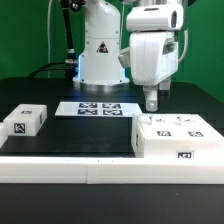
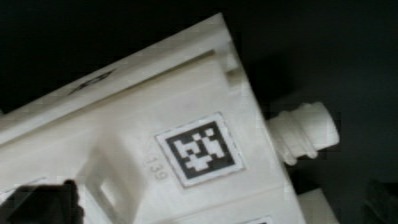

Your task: Assemble cabinet

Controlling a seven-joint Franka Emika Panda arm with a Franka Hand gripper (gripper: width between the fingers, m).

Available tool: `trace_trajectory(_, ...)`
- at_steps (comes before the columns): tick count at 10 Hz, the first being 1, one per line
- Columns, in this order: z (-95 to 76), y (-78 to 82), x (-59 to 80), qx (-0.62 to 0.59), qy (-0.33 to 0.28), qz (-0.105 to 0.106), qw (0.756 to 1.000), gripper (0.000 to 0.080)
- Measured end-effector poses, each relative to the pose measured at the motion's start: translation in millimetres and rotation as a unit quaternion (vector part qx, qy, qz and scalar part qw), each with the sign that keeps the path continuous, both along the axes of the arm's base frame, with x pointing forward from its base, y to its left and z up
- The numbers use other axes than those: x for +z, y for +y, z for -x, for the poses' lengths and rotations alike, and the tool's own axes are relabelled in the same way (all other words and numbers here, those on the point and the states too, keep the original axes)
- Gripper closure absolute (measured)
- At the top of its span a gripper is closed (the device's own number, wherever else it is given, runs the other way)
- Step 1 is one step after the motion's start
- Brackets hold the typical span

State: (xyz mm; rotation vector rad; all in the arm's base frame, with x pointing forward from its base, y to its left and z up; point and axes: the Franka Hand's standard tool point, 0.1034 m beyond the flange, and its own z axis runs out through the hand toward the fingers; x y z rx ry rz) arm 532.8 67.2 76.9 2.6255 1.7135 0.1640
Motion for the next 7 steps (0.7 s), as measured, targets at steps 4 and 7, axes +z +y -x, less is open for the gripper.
trace_trajectory(4, 6.2, -2.7, -1.2, -0.136, -0.008, -0.025, 0.990, 0.0002)
trace_trajectory(7, 17.6, -2.1, -8.1, -0.292, 0.004, -0.050, 0.955, 0.0002)
